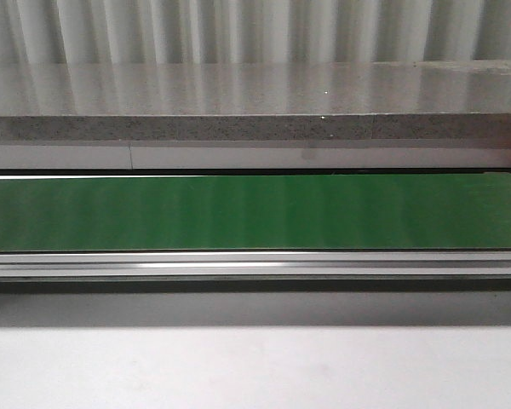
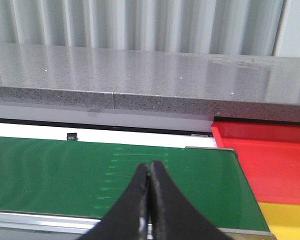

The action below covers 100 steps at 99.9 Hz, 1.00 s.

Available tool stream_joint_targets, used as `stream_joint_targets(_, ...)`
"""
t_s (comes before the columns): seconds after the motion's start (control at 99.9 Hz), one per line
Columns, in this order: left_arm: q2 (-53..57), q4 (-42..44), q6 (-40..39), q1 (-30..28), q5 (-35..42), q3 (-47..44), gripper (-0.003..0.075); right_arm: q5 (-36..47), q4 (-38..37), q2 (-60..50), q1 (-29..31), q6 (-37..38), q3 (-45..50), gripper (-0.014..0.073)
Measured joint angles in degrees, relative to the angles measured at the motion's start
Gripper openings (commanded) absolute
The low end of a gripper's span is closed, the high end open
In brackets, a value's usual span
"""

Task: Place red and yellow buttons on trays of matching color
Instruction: 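Lower the left gripper and grasp a red push-button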

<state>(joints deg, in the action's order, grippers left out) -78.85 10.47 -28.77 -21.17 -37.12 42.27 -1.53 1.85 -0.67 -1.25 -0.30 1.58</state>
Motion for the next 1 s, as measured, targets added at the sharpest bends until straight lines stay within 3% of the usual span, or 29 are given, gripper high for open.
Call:
stream_joint_targets(0.22,-3.23,-0.21,0.00,-1.44,1.95,0.00,0.0668,0.00,0.00,0.00,0.00,0.00,0.00,-0.0067)
stream_joint_targets(0.33,-4.24,-0.45,0.00,-1.44,2.31,0.00,0.0610,0.00,0.00,0.00,0.00,0.00,0.00,-0.0067)
stream_joint_targets(0.43,-4.75,-0.47,0.00,-1.44,2.73,0.00,0.0487,0.00,0.00,0.00,0.00,0.00,0.00,-0.0067)
stream_joint_targets(0.62,-4.84,-0.60,0.00,-1.44,4.24,0.00,0.0152,0.00,0.00,0.00,0.00,0.00,0.00,-0.0067)
stream_joint_targets(0.74,-4.84,-0.60,0.37,-1.44,4.39,0.00,-0.0022,0.00,0.00,0.00,0.00,0.00,0.00,-0.0067)
stream_joint_targets(1.001,-0.28,-1.06,2.11,0.74,1.54,0.00,-0.0020,0.00,0.00,0.00,0.00,0.00,0.00,-0.0067)
